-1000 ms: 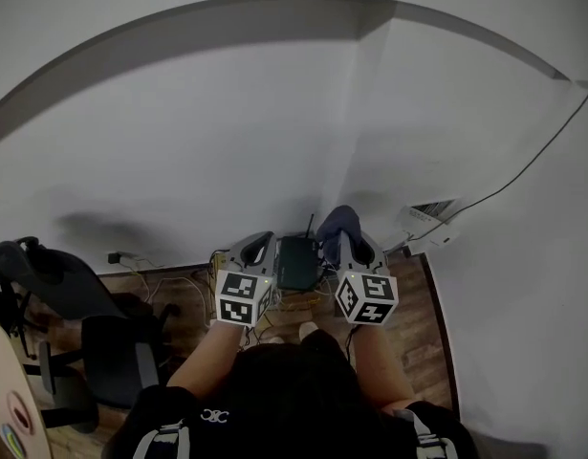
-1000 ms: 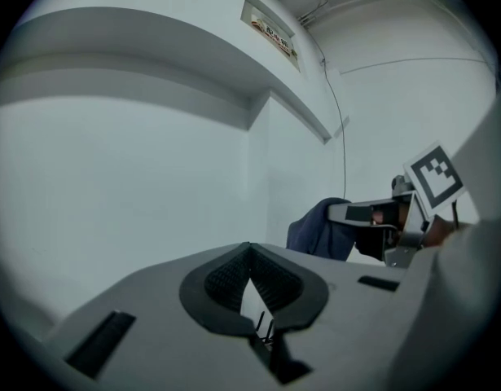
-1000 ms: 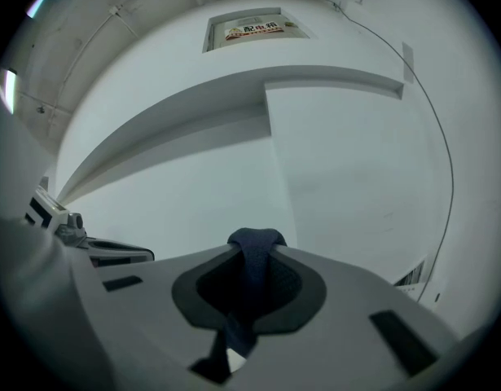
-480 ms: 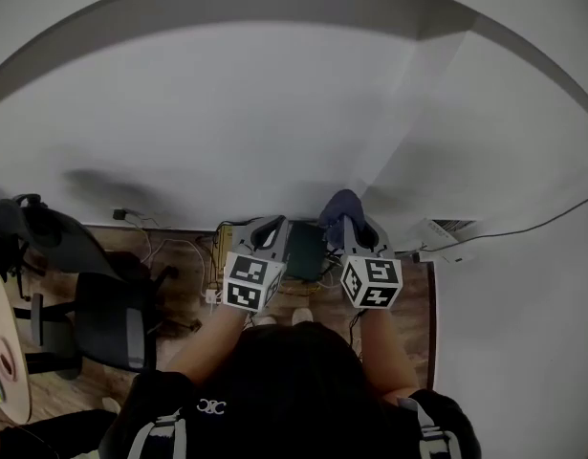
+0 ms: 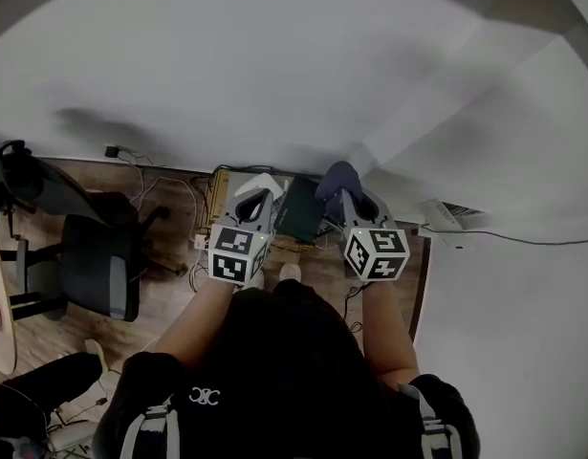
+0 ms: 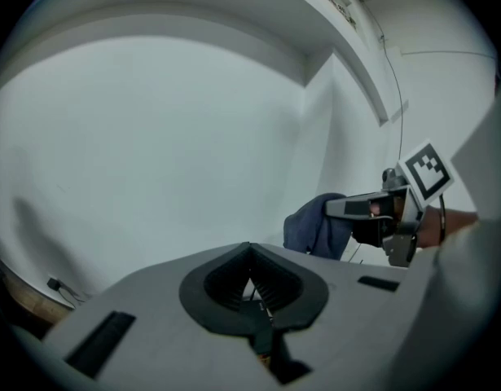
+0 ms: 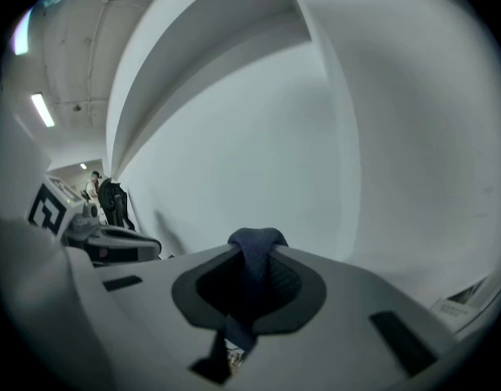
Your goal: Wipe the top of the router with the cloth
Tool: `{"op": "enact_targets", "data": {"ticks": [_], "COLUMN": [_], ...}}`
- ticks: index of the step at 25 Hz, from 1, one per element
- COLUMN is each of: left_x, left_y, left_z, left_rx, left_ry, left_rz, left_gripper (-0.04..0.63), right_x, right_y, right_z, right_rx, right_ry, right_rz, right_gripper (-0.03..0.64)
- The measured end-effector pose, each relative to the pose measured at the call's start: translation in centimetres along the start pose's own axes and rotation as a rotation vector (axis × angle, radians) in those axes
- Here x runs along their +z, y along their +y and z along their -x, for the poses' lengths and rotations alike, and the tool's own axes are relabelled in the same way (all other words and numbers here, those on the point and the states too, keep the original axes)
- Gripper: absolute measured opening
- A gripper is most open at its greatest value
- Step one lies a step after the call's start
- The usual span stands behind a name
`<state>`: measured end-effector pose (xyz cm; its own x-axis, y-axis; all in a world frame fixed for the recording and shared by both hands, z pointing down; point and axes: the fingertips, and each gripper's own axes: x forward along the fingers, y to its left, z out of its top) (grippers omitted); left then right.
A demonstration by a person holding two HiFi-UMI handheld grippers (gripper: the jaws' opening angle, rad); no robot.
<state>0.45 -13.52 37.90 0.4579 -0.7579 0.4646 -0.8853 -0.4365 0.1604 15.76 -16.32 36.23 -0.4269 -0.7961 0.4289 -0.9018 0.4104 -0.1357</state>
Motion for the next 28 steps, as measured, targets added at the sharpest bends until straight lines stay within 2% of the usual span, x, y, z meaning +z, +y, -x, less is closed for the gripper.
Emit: {"op": "enact_targets", "data": {"ticks": [3,6,21,28], "left_x": [-1.9,-3.4,-12.1,-15.3], "left_y": [0.4,0.8,2.8,3.1], "left_z": [-0.1,-0.5,-2.1,-3.0], "left_rx": [0.025,0.042,0.118,0.133], "left_ry": [0.041,0.083,0.190,0.221], "left_rz": [0.029,0.059,0.193,0.209], "left_gripper": [-0.006,-0.006,-0.008,-0.006], "right_x": [-1.1,-2.3,-12.2,-19.3], "right_y": [0.1,0.2,1.7,1.9], "right_z": [-1.1,-2.7,-9.2,-11.2], "right_rx": [0.073,0.136,0.245,0.324], "right_ry": [0.044,0.103,0.340,0.510], "right_rz": [-0.084,-0.118,-0.022,0.062], "right_gripper": [0.014,0.014,0.014,0.014]}}
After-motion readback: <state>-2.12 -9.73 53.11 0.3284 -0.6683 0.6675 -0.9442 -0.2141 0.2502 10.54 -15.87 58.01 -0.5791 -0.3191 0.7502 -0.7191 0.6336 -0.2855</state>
